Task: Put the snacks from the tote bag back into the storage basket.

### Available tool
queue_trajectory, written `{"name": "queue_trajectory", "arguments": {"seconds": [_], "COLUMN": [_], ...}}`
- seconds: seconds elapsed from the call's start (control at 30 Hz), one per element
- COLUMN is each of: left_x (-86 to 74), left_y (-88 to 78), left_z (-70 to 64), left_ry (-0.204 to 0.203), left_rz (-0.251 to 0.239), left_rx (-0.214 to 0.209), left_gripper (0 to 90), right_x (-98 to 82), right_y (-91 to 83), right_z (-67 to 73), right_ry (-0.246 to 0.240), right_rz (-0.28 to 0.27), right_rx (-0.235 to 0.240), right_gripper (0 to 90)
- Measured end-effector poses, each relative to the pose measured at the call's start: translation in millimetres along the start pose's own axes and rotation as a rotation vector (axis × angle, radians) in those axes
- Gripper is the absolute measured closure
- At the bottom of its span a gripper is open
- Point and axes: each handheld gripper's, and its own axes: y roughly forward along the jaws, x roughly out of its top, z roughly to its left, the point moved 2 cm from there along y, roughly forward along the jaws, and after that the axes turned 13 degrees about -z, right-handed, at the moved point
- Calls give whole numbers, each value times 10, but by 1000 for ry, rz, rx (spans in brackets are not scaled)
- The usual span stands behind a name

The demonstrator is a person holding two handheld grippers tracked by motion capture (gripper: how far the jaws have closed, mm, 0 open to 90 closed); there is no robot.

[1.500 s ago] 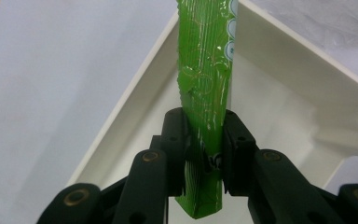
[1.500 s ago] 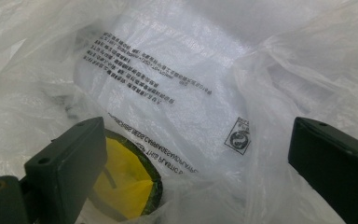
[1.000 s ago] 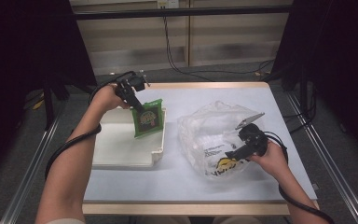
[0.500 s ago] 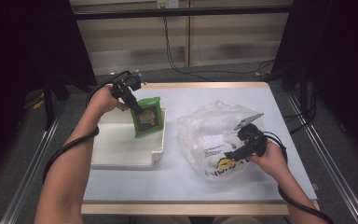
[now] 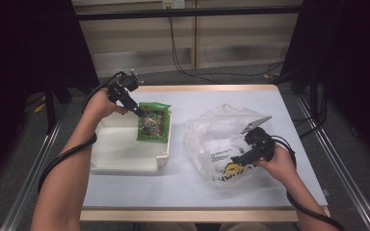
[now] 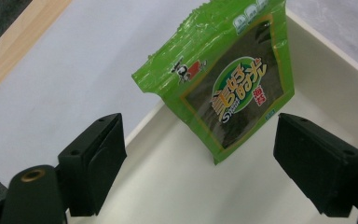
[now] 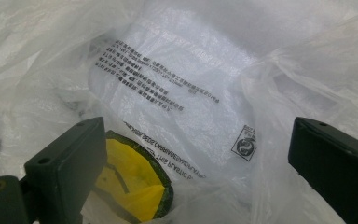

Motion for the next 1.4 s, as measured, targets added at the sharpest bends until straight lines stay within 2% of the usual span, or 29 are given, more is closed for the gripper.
{"name": "queue_trajectory", "arguments": {"seconds": [0.03,0.17,0.27,0.3,0.4,0.5,0.53,0.57,0.6,0.63,0.7,0.73,0.77,0.8,0.83,0.9,0.93,1.1,1.13,1.17,1.2,1.23,1.27,1.3,1.33,1.37,1.4], "left_x": [-20,-61,-102,-113,-157,-202,-214,-230,-237,-247,-262,-269,-277,-286,-302,-329,-349,-438,-453,-467,-481,-496,-513,-527,-543,-556,-574], "left_y": [-2,-42,-63,-77,-100,-114,-131,-134,-145,-158,-163,-171,-171,-167,-173,-162,-170,-198,-206,-202,-217,-218,-230,-227,-237,-232,-246], "left_z": [-15,-6,-38,-37,-57,-70,-67,-68,-76,-76,-83,-80,-83,-101,-110,-147,-151,-219,-231,-259,-249,-269,-278,-303,-308,-333,-318], "left_ry": [-24,-5,-25,-20,-62,-79,-74,-72,-90,-87,-111,-109,-110,-131,-124,-149,-134,-125,-131,-162,-141,-146,-130,-150,-142,-167,-133], "left_rz": [-14,-15,-28,-28,-57,-61,-54,-70,-72,-76,-95,-88,-93,-104,-104,-126,-112,-118,-129,-158,-142,-147,-142,-164,-161,-183,-175], "left_rx": [2,-2,4,1,-1,0,-2,2,0,-7,-6,-6,-2,3,-5,-3,-10,-17,-14,-9,-15,-12,-16,-20,-23,-20,-17], "left_gripper": [166,158,148,142,124,119,119,119,117,116,111,108,106,101,99,99,98,97,96,96,96,95,94,94,94,94,94], "right_x": [0,7,18,21,31,38,29,21,19,19,35,42,47,51,54,60,59,28,41,57,71,80,89,99,103,105,108], "right_y": [-2,3,9,16,23,26,21,19,14,9,3,4,10,17,21,24,22,8,9,0,-5,-3,1,6,5,5,11], "right_z": [-1,7,20,27,31,48,48,52,57,53,55,58,62,70,75,75,80,78,78,76,82,83,87,91,101,100,105], "right_ry": [-8,-9,-15,-12,-22,-22,-26,-19,-9,-12,-12,-9,-14,-20,-24,-25,-23,-23,-16,-18,-17,-23,-27,-30,-21,-24,-20], "right_rz": [3,0,1,-5,3,-13,-2,4,5,3,-6,-10,-14,-11,-3,-8,-9,7,-9,-14,-19,-25,-30,-34,-28,-24,-26], "right_rx": [-1,6,8,13,13,19,17,14,11,10,15,16,20,22,19,22,20,15,17,18,24,26,30,30,28,29,28], "right_gripper": [43,43,43,43,43,43,43,43,43,43,43,43,43,44,43,43,43,43,43,43,43,43,43,43,44,43,43]}}
